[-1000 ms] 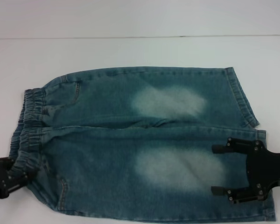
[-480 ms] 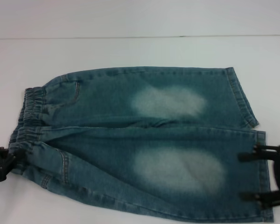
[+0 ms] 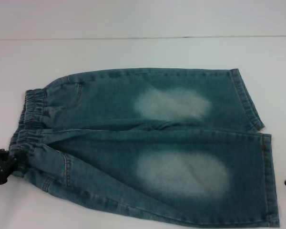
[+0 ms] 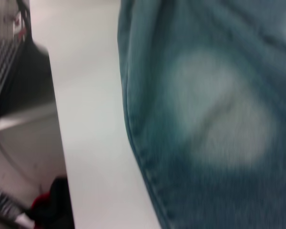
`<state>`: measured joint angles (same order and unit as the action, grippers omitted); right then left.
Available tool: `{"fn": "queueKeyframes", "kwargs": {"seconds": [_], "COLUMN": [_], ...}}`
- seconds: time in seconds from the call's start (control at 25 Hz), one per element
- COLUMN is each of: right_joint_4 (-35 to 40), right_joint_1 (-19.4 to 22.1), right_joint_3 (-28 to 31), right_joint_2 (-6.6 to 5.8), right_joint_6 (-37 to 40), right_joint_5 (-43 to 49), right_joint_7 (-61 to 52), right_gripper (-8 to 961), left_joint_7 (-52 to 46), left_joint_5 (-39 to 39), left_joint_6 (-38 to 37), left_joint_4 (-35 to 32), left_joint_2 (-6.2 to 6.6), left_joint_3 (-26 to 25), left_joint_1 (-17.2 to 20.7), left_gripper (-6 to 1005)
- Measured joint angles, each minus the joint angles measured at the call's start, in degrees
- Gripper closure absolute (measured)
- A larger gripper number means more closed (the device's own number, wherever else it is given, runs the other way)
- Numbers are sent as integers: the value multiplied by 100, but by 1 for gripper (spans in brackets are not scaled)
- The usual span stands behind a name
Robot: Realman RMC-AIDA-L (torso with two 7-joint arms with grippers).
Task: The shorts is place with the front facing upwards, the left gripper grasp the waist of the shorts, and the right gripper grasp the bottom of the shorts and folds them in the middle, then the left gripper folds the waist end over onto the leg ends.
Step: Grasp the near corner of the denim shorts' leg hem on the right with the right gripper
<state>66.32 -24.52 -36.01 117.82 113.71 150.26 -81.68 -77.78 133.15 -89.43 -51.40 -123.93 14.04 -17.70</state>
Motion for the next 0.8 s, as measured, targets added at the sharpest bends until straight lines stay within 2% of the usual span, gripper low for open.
{"fn": "queueKeyframes", "kwargs": {"seconds": [0.2, 0.44, 0.64, 0.8], "right_joint_4": [-16, -119, -178, -209], "right_joint_1": [-228, -260, -298, -322], "right_joint_3": [-395, -796, -1035, -1124], "right_joint_2": [48, 68, 154, 167], "right_joint_6": [0, -17, -31, -64], "right_joint_5": [640, 718, 860, 861], "right_joint_7": [-386, -581, -700, -720], "right_gripper": [60, 70, 90, 112], "left_joint_7": [22, 48, 59, 69], "left_joint_5": [0, -1, -1, -1], "left_joint_6": [49, 72, 68, 77], "left_joint_4": [30, 91, 112, 113], "left_joint_2": [1, 1, 0, -8], "left_joint_3": [40, 45, 47, 39], "left_joint_1": [-16, -23, -12, 6], "left_gripper": [951, 952, 952, 952]}}
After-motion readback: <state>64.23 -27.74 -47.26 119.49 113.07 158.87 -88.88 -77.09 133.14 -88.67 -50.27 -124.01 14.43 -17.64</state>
